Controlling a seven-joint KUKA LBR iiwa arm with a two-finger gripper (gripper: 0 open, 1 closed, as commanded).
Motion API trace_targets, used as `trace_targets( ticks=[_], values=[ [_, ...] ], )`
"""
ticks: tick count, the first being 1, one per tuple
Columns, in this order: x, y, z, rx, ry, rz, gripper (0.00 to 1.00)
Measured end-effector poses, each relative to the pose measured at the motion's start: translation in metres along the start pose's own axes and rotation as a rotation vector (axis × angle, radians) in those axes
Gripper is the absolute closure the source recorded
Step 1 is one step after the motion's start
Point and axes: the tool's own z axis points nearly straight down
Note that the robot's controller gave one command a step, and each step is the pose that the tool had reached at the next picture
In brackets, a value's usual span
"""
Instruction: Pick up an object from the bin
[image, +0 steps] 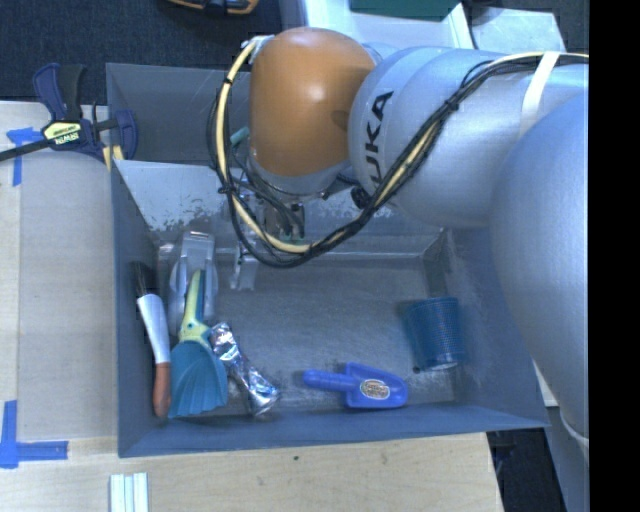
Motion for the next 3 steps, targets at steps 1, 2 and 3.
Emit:
trace_targets(
  ticks=[1, 2, 3],
  values=[
    [-0.001, -0.001, -0.005, -0.001, -0.007, 0.003, 0.0],
    [0.006, 0.032, 0.115, 0.005, -0.029, -0.642, 0.0],
    [0.007, 0.028, 0.096, -0.002, -0.021, -0.656, 0.0]
  ],
)
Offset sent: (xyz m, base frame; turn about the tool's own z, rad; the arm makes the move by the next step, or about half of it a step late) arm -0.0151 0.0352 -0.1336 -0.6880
